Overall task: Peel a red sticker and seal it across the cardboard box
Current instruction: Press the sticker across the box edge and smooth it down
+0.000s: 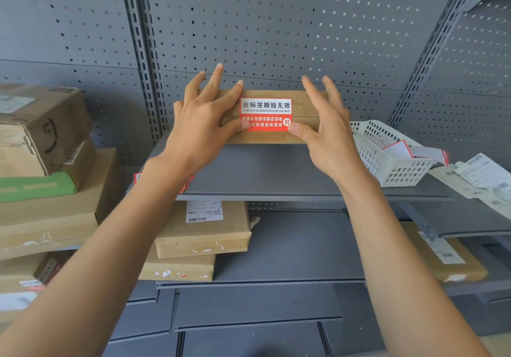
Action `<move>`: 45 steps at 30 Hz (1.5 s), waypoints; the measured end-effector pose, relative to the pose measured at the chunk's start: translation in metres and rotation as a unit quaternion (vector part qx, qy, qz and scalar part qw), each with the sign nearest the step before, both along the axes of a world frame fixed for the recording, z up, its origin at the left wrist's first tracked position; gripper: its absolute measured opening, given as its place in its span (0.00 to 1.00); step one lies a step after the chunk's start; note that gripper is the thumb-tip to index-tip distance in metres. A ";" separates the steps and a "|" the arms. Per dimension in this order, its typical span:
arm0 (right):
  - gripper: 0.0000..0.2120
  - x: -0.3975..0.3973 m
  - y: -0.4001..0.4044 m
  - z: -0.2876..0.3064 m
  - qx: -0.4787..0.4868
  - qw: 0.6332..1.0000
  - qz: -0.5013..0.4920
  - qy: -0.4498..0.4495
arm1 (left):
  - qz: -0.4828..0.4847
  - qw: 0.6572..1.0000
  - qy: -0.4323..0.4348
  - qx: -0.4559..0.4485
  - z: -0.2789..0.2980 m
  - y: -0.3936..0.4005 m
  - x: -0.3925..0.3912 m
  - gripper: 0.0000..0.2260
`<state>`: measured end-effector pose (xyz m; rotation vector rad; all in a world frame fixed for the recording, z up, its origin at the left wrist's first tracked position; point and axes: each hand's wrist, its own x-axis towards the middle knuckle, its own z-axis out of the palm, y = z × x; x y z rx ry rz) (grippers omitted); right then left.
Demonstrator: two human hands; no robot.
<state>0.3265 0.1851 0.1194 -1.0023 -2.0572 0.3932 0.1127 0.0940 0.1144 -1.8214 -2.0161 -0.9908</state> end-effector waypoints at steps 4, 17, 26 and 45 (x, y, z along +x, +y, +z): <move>0.38 0.001 -0.002 0.001 -0.006 1.000 0.016 -0.013 | -0.001 1.000 0.005 0.010 0.002 0.001 0.000 0.27; 0.39 -0.005 0.005 -0.003 -0.007 1.000 0.004 -0.004 | 0.030 0.998 0.045 0.022 0.008 0.003 0.009 0.34; 0.31 0.007 0.015 0.000 -0.030 0.998 0.051 0.004 | 0.000 0.998 0.055 0.041 0.005 0.006 0.000 0.21; 0.16 -0.040 0.003 -0.018 0.001 0.976 -0.114 0.183 | 0.110 0.974 -0.138 0.145 -0.003 0.020 0.038 0.10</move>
